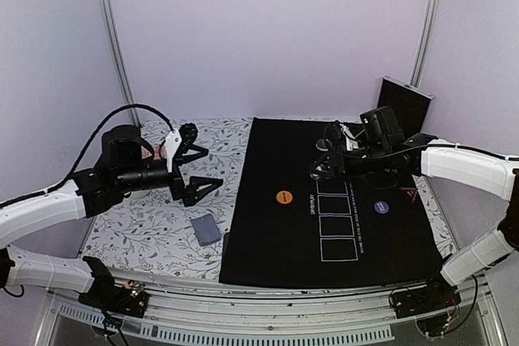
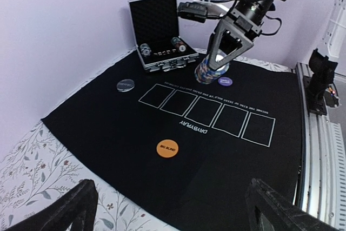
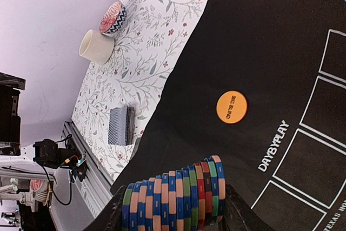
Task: Distribute texas hold em gaming equipment
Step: Pass from the right arm to the left
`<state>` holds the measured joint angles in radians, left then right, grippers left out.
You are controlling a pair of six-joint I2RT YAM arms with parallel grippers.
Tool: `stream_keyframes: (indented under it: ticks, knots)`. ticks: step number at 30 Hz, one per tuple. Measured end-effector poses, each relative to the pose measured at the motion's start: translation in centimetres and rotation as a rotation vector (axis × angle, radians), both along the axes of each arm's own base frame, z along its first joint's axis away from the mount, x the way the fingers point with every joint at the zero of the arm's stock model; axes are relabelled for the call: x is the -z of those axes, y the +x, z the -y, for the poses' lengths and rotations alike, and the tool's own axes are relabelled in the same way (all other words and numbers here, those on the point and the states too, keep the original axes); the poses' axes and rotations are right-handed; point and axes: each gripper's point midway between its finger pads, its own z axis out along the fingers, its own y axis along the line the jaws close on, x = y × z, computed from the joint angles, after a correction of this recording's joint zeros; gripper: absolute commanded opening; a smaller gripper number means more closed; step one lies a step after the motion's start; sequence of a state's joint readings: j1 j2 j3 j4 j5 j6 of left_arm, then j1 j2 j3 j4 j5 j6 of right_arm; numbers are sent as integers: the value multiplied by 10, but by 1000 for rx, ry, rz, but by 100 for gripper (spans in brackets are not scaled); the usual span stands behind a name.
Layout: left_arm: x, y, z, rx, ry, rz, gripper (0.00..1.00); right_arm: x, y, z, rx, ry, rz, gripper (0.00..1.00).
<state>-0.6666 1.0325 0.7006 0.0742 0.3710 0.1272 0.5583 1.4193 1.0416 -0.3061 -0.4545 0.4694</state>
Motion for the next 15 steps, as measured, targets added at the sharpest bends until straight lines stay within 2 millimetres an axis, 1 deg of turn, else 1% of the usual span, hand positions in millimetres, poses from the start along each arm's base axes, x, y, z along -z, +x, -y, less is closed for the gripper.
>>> stream_keyframes:
  ticks: [3, 6, 7, 10, 13, 15]
  knots:
    - [2, -14, 10, 64, 6, -5, 98, 14, -22, -16, -32, 4, -48, 2]
    - [7, -25, 20, 120, 20, -7, 98, 22, -40, -28, -60, 16, -77, 2]
    - [10, -29, 24, 140, 31, -10, 98, 23, -48, -33, -75, 21, -84, 2]
    - [25, -46, 39, 212, 78, -22, 98, 24, -64, -45, -103, 49, -93, 2]
    - [38, -63, 53, 277, 132, -17, 98, 26, -77, -52, -123, 73, -104, 2]
    - [45, -73, 59, 310, 160, -13, 98, 29, -82, -55, -130, 78, -116, 2]
